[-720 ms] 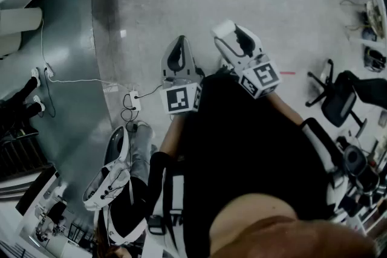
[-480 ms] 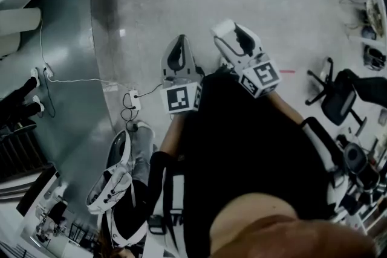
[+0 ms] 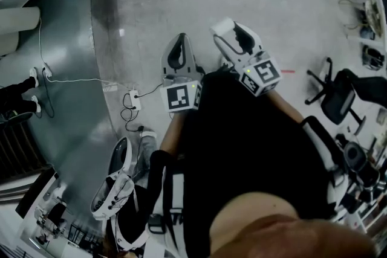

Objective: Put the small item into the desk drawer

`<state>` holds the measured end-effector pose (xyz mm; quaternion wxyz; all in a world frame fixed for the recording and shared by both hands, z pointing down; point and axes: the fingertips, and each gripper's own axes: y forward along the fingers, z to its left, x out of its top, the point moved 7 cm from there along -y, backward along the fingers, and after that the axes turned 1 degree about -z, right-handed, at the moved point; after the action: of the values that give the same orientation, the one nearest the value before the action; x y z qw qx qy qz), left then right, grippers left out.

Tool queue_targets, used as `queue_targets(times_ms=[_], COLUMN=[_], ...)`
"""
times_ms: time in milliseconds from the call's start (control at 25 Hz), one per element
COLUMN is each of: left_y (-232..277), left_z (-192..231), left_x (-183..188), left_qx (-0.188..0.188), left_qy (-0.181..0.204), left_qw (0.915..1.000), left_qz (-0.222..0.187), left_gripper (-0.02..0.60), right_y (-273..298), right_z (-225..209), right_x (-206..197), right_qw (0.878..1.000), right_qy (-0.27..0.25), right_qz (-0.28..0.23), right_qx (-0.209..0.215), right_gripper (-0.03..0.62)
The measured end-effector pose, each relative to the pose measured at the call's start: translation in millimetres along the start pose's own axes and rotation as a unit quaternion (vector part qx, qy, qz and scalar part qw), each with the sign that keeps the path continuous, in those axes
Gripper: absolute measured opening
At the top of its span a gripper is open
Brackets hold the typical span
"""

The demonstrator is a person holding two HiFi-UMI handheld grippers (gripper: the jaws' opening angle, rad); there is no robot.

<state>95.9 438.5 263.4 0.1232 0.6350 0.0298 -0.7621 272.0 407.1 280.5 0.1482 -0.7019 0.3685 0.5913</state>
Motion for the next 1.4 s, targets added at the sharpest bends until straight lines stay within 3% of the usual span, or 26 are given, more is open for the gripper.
queue_targets(times_ms=[800, 1400], left_y=[-17, -10], left_z=[95, 119], left_x=[6, 4], left_qx=[-0.034, -0.041], left_qy=[-0.007, -0.008], left_qw=[0.9994, 0.9991], left_qz=[0.002, 0.002], left_gripper=[-0.002, -0.002], right_y=[62, 87], right_z=[68, 74], right_x=[-10, -9], right_qw=[0.999, 0.999], right_qy=[0.009, 0.003], right_qz=[-0.007, -0.013], right_qx=[-0.041, -0.049], right_gripper=[0.257, 0.256])
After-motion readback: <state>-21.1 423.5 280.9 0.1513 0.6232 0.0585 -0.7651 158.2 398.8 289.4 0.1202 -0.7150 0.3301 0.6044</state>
